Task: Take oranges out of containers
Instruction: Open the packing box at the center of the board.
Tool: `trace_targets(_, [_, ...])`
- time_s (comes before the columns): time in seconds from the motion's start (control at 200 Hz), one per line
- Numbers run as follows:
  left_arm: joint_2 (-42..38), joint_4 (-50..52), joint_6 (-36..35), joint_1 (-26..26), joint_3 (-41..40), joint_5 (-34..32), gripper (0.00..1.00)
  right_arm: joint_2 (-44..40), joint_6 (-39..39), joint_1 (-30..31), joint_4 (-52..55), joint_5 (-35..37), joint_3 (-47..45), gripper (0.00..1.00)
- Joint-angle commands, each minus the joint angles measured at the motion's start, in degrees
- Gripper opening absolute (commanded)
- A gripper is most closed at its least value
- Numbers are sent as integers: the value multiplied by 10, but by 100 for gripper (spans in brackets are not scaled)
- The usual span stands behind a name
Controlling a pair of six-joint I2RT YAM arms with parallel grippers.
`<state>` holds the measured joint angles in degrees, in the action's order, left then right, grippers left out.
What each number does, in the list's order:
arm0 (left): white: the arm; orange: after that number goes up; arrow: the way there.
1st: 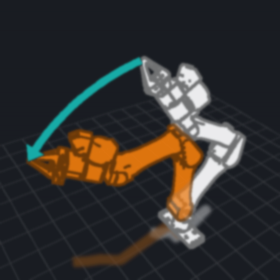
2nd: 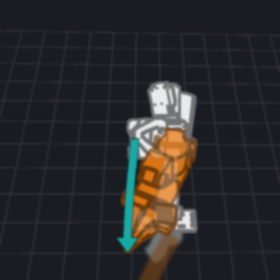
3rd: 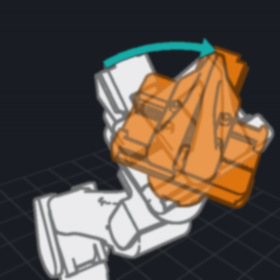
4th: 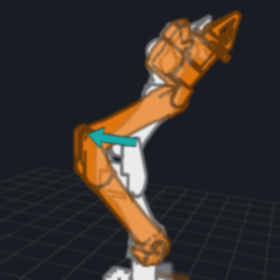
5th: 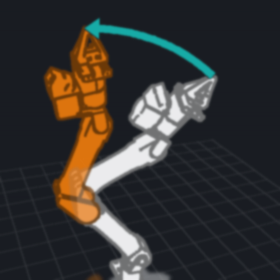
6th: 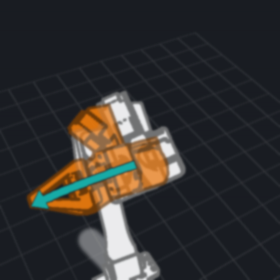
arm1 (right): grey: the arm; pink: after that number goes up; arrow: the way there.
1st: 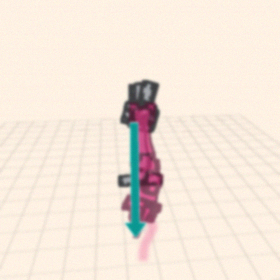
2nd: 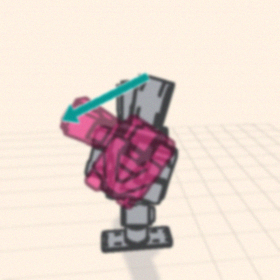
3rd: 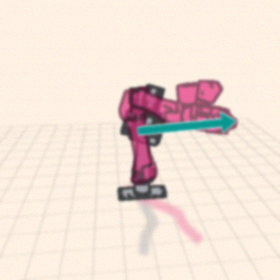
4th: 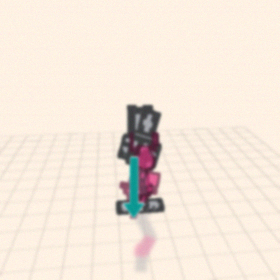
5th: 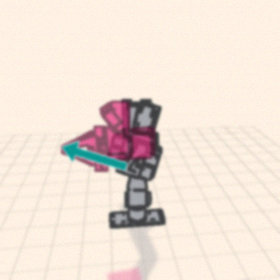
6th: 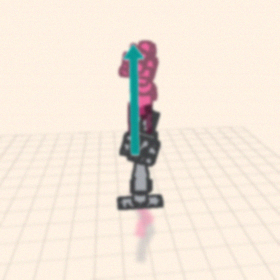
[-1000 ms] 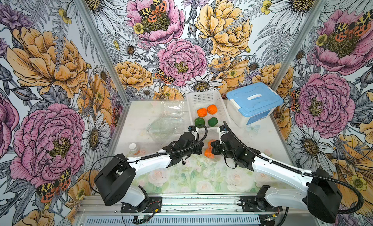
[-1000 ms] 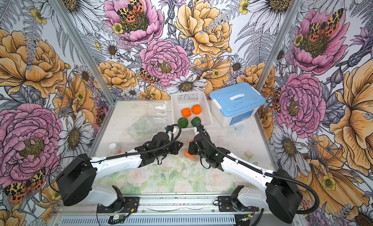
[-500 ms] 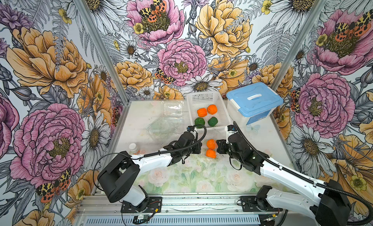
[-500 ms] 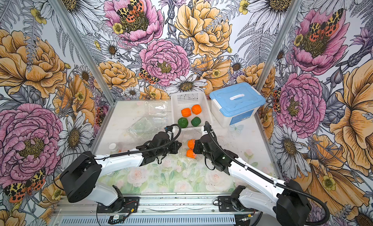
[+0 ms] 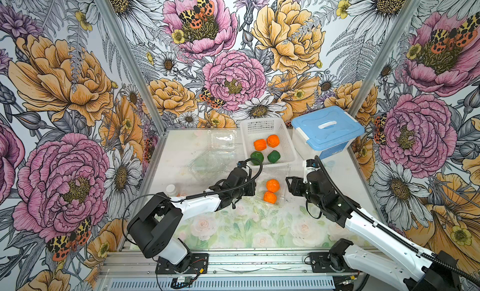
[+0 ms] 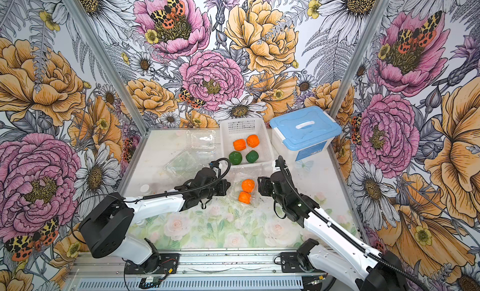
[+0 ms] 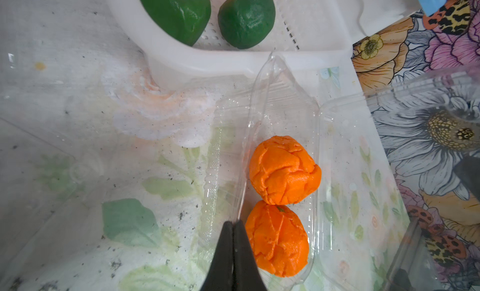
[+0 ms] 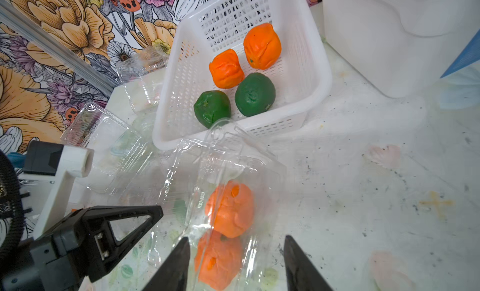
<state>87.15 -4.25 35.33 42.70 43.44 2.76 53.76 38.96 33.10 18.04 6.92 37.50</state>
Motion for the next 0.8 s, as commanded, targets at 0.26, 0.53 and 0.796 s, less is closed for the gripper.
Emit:
trace_targets(0.26, [-40,22,-37,-41,4,-3,80,19,-46,-15,27,-39,48,76])
trace_targets(0.53, [-58,14,-48,-60,-2,-5,99,68,-50,-19,27,-59,72,76])
trace_targets(0.796, [-78,-52,-57,-68,-55,-5,99,66,-92,-18,91,0,107,77])
